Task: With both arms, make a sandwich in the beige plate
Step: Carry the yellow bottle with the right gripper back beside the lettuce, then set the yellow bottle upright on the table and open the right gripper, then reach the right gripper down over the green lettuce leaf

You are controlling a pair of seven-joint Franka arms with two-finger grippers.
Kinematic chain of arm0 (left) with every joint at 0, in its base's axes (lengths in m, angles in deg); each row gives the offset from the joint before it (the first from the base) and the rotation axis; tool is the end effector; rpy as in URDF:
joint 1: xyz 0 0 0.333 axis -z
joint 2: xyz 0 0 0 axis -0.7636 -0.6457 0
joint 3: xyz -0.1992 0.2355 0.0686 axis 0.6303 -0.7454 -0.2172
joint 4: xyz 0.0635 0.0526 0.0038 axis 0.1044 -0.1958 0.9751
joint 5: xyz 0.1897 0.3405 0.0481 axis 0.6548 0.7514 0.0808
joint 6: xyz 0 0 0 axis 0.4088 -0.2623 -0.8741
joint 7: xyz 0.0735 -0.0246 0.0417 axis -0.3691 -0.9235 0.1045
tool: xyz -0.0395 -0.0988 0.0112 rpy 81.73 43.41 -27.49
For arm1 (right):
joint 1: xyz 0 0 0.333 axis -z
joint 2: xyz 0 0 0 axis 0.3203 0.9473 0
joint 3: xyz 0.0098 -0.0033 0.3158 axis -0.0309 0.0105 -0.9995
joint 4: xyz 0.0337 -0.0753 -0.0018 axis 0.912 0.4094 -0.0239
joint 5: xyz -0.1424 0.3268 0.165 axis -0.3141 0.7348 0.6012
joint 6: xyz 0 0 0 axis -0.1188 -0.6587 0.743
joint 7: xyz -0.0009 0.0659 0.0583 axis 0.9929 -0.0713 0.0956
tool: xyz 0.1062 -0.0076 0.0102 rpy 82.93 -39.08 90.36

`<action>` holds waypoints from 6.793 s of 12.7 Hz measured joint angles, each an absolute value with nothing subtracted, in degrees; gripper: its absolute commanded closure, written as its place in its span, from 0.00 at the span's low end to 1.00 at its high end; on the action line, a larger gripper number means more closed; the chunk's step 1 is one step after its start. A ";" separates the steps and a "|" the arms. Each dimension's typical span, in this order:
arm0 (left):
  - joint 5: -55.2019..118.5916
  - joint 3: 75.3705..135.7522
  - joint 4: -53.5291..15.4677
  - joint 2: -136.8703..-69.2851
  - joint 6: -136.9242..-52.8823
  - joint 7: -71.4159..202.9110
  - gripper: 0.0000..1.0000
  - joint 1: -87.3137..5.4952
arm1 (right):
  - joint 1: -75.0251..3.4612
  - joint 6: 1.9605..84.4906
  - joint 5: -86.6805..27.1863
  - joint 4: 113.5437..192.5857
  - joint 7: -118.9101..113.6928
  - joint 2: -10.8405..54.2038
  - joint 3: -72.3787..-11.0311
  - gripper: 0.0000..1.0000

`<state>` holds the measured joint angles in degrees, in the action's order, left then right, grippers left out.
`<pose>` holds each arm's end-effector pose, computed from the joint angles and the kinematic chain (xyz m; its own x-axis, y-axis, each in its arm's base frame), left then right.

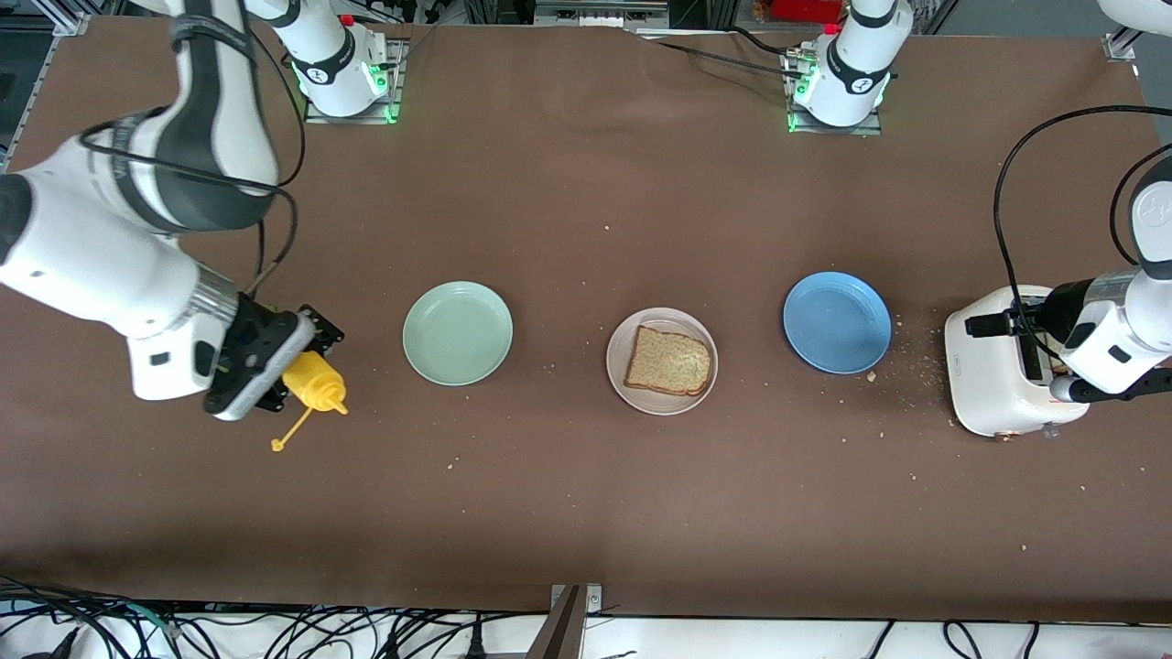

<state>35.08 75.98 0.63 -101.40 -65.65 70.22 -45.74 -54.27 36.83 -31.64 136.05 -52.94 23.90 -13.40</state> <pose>0.6485 0.0515 0.4534 0.9495 0.1581 -0.2712 0.1659 -0.9861 0.0060 0.6791 0.1349 0.4848 0.6143 0.7176 0.3282 0.7818 -0.6100 -0.1295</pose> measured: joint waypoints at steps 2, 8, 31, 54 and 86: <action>35.08 75.98 0.62 -101.40 -65.65 70.22 0.00 -45.74 | -51.45 36.76 -23.84 139.89 -58.76 22.79 -13.39 1.00; 35.08 75.99 0.60 -101.41 -65.64 70.21 0.00 -45.74 | -44.62 34.36 -3.81 153.59 -87.06 22.23 -13.42 1.00; 35.08 76.00 0.49 -101.44 -65.63 70.21 0.00 -45.73 | -18.34 20.46 21.41 184.84 -147.61 30.97 -32.43 0.25; 35.08 76.00 0.49 -101.44 -65.62 70.21 0.00 -45.42 | -9.96 33.32 5.81 184.62 -145.72 28.14 -32.64 0.02; 35.08 76.00 0.43 -101.46 -65.62 70.15 0.00 -45.32 | -8.37 44.41 -73.51 160.65 0.43 14.67 -50.58 0.01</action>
<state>35.08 76.00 0.43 -101.46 -65.62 70.15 -45.32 -8.37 44.41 -73.51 160.65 0.43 14.67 -50.58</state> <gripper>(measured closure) 0.000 0.013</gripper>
